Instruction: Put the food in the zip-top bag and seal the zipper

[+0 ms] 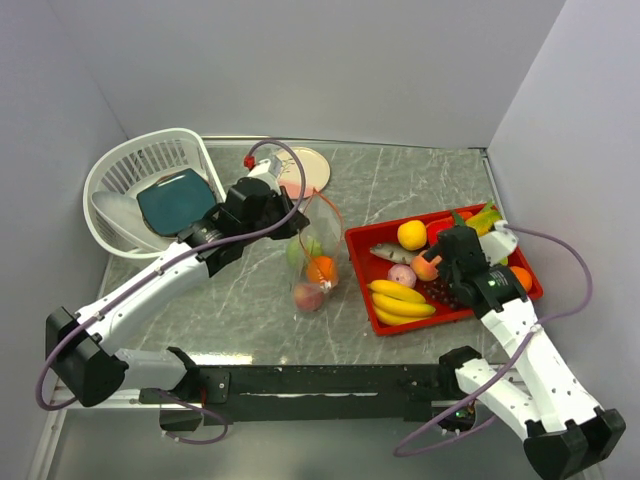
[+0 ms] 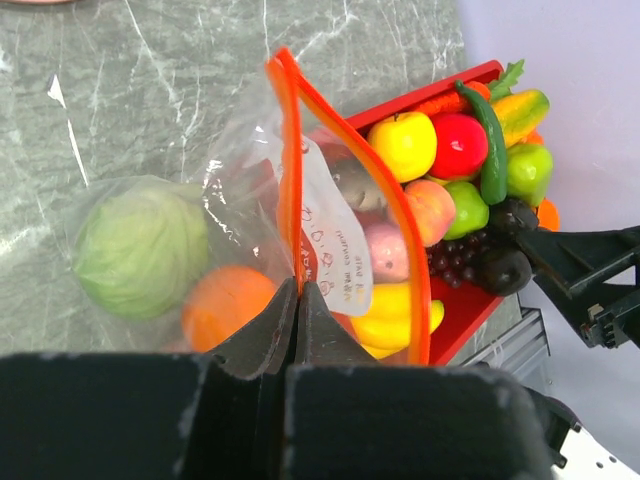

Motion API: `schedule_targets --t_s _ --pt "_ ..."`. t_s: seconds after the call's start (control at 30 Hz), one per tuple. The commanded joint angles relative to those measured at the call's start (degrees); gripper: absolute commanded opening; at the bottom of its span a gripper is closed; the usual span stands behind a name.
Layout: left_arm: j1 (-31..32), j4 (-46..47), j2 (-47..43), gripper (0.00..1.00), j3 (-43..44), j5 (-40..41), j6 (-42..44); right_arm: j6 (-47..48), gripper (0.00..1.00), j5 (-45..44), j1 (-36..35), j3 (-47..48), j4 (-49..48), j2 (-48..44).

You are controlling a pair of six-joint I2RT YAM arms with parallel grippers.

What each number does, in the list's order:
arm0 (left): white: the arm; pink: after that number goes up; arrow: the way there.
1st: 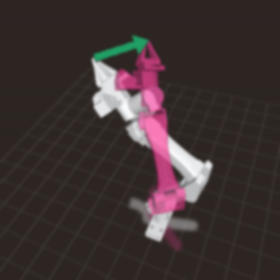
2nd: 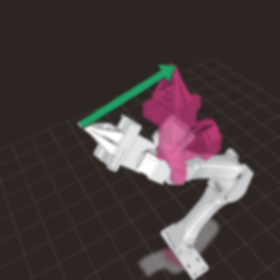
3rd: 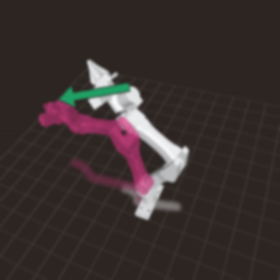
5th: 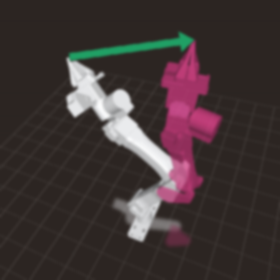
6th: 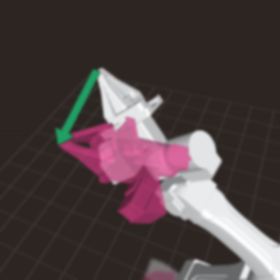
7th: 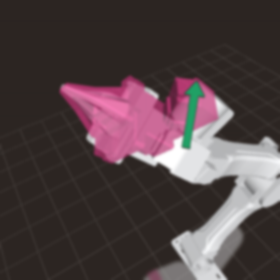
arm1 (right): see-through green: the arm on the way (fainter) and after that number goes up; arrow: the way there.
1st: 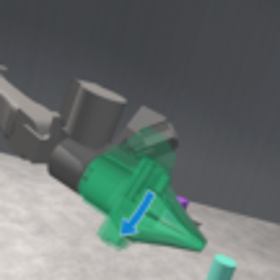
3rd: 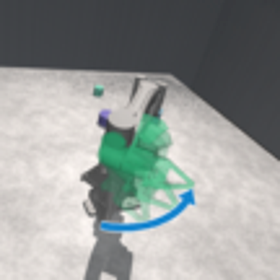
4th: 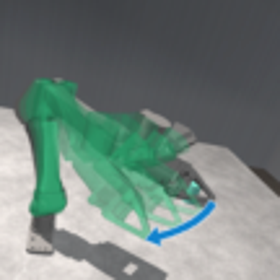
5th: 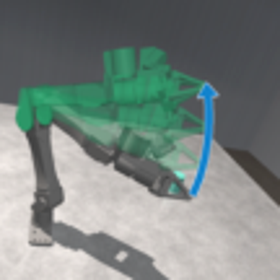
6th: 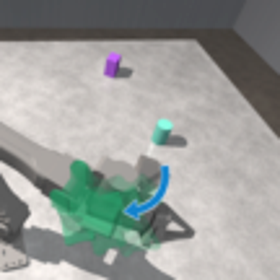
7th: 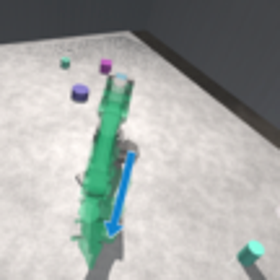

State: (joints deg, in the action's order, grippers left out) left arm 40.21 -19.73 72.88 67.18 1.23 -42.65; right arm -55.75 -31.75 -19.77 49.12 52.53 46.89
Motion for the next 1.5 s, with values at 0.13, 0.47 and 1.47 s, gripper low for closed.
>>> schedule_targets --t_s 0.13,0.47,1.47 --pt "0.22 3.73 -2.66 0.01 -1.35 -2.90 0.99 -10.69 1.00 -8.15 4.03 -0.52 13.47 -1.45" --pt "0.22 4.17 -3.53 0.01 -1.61 -4.22 1.43 -7.19 1.00 -5.52 10.80 -2.98 8.73 1.27" --pt "0.22 4.43 -3.62 0.01 -2.05 -4.58 1.26 3.18 0.40 0.28 17.31 -5.71 -2.35 10.85"
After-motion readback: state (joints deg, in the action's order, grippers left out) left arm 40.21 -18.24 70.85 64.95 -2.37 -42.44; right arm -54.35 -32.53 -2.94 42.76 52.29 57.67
